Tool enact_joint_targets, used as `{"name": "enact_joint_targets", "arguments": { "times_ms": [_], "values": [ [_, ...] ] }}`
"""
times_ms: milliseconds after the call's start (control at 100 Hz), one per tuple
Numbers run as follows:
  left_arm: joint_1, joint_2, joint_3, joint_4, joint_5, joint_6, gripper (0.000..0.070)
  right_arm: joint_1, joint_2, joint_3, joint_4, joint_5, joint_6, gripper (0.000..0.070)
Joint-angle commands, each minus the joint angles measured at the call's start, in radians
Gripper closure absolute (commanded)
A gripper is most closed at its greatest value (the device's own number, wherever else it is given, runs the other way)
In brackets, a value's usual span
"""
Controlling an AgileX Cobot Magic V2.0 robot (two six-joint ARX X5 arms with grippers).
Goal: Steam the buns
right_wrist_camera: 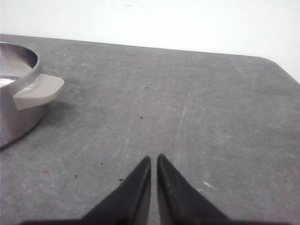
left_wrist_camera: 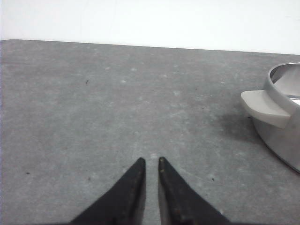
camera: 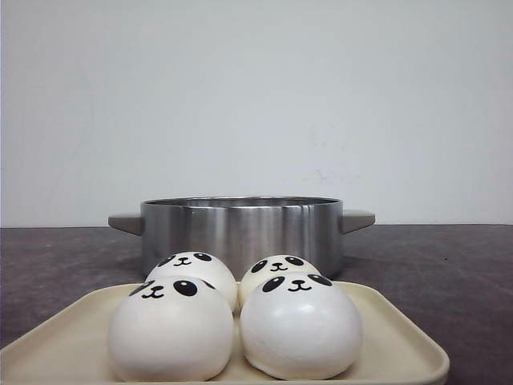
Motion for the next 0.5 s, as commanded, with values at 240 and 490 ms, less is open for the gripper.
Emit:
{"name": "enact_joint_targets", "arguments": {
  "times_ms": [240, 490],
  "values": [
    [0.0, -0.001, -0.018, -0.003, 0.003, -0.002, 0.07, 0.0, 0.0, -0.003, 0.009, -0.003, -0.003, 0.0684],
    [0.0, -0.001, -0.014, -0.003, 0.055, -0.175, 0.07, 0.0, 0.0, -0.002, 0.108, -0.026, 0.217, 0.0684]
  ]
}}
